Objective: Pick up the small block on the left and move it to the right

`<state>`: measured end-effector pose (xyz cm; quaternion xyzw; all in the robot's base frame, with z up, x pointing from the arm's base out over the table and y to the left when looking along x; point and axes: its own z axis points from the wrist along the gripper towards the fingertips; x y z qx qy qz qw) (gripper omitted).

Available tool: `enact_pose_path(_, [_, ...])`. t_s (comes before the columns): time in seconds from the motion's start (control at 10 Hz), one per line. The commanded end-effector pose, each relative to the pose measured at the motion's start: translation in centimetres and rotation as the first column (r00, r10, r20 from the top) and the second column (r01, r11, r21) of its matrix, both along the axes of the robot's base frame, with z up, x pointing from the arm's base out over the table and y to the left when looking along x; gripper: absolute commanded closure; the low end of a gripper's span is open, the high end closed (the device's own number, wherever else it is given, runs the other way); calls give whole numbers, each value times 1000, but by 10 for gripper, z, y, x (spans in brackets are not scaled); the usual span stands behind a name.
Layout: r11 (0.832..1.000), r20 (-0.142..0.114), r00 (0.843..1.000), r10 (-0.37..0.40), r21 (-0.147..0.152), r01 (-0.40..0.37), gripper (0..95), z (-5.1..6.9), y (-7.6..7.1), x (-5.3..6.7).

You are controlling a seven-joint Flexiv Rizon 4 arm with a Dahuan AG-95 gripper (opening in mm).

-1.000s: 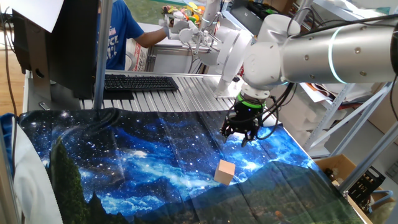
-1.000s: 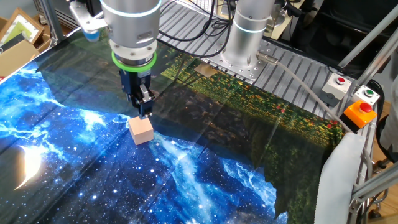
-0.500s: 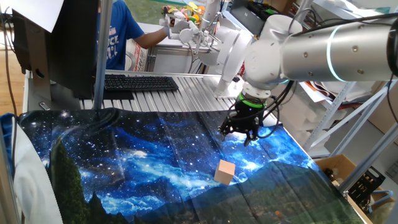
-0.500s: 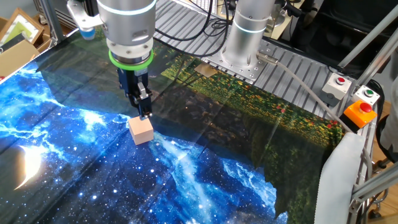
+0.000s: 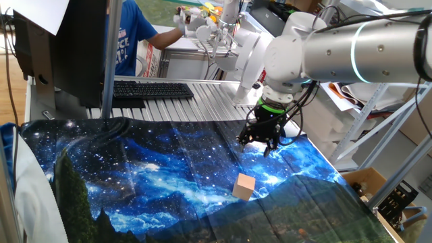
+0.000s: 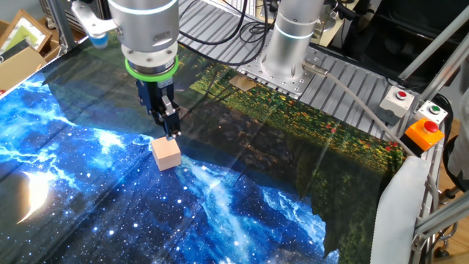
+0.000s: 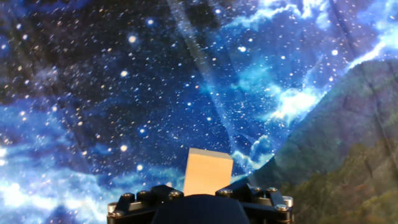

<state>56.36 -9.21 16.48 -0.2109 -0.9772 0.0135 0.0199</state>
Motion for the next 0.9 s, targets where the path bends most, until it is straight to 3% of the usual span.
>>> enact_pose_path(0.1, [1000, -21, 1000, -21, 12, 21, 380, 1, 0, 0])
enact_pose_path(0.5, [999, -35, 998, -44, 2, 44, 380, 1, 0, 0])
enact_pose_path(0.9, [999, -21, 998, -51, 4, 51, 380, 1, -5, -3])
